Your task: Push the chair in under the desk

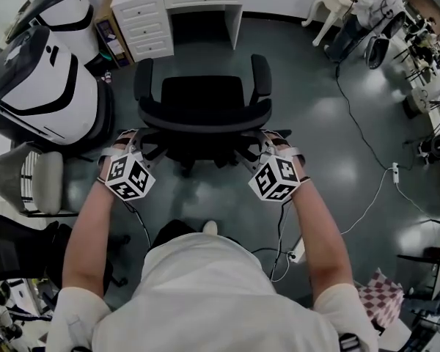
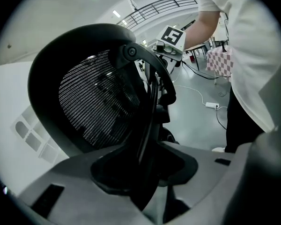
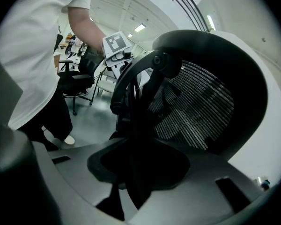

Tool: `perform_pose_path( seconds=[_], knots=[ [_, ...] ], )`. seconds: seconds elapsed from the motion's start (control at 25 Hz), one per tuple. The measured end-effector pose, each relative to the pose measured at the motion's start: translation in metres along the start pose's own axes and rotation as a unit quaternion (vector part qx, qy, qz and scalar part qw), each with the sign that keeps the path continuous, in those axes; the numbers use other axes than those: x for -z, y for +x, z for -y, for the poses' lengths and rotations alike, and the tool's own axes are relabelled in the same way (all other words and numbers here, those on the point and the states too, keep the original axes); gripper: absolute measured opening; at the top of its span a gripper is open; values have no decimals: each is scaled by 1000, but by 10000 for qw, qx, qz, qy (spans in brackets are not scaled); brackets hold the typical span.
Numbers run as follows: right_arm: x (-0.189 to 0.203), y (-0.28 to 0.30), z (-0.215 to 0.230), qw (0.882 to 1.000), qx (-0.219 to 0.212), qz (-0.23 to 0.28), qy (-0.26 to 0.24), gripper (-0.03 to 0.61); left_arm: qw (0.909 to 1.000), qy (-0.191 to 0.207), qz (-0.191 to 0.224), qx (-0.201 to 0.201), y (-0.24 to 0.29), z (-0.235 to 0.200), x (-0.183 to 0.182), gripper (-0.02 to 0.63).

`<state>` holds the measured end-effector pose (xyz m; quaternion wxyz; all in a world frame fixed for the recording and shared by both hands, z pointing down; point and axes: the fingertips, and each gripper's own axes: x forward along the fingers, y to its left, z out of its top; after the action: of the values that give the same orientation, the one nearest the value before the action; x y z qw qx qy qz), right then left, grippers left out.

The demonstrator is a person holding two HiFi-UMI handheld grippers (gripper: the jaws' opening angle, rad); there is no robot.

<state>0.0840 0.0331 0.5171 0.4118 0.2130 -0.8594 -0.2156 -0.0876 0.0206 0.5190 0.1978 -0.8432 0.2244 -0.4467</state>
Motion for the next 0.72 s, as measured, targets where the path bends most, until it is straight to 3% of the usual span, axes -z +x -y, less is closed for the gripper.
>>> perform_pose_path(
  seconds=[0.72],
  knots=[
    [30, 8, 42, 9998, -149, 116, -105, 133, 9999, -73, -68, -106, 33, -24, -19, 161]
  ],
)
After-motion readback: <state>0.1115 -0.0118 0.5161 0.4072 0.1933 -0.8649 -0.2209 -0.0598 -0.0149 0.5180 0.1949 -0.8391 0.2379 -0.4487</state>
